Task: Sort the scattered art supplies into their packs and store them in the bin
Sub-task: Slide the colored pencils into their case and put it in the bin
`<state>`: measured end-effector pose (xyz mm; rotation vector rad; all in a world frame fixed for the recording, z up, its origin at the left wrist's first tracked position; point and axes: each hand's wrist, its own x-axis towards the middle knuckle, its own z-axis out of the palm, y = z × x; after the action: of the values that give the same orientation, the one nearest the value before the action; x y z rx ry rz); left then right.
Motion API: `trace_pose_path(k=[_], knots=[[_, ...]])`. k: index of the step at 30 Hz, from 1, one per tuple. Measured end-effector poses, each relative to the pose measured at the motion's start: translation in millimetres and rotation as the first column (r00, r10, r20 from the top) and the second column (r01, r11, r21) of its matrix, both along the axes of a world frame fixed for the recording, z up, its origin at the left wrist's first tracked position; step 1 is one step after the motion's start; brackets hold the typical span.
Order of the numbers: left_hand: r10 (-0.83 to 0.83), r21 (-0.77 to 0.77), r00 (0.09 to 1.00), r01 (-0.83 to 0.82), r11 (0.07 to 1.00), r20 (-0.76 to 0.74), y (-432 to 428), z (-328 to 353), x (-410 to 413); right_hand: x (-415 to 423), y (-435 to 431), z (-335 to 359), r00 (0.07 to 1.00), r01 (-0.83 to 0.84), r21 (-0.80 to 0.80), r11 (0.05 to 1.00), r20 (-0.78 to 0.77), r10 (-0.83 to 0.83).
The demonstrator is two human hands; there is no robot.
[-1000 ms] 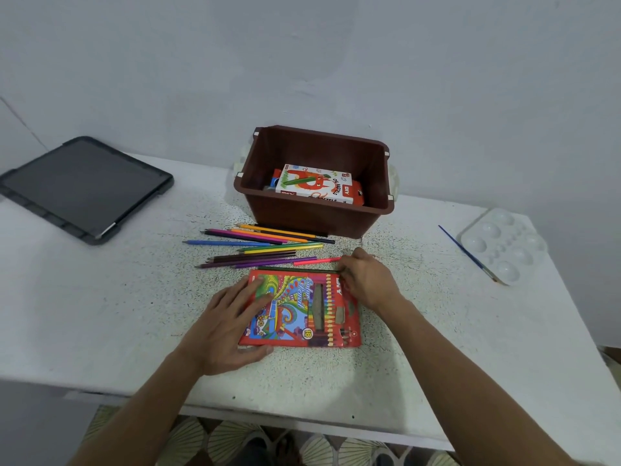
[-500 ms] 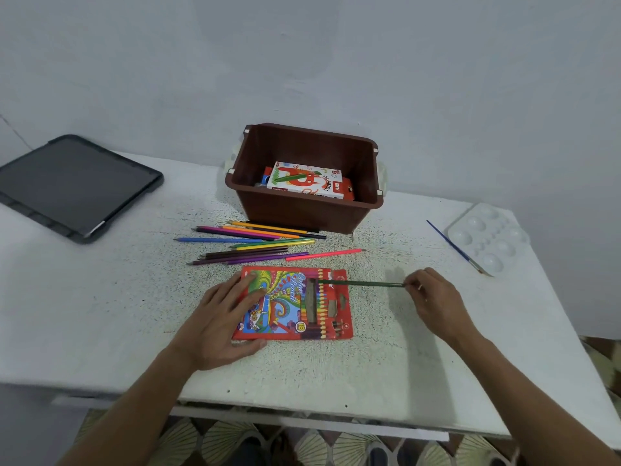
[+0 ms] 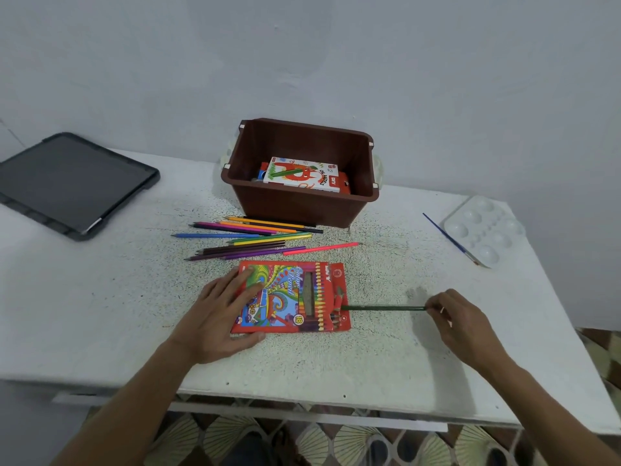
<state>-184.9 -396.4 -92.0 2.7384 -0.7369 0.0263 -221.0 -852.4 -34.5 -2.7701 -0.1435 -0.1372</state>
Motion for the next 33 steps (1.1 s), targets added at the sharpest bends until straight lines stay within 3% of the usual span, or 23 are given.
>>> trace_pose_path(k=[16, 25, 33], knots=[[0.005, -0.012, 1.000, -0.005, 1.000, -0.011, -0.3, -1.0, -0.1, 6.5, 107.9, -27.0, 0.971, -0.238, 0.178, 0.955, 0.049, 0.233], [0.012, -0.001, 1.000, -0.012, 1.000, -0.011, 0.1, -2.1, 0.2, 7.8, 132.4, -30.7, 0.995, -0.087, 0.315, 0.945, -0.014, 0.097], [0.005, 0.003, 1.000, -0.005, 1.000, -0.011, 0.2, -2.0, 0.4, 30.2, 143.6, -10.1, 0.969, -0.032, 0.198, 0.980, -0.234, 0.079]])
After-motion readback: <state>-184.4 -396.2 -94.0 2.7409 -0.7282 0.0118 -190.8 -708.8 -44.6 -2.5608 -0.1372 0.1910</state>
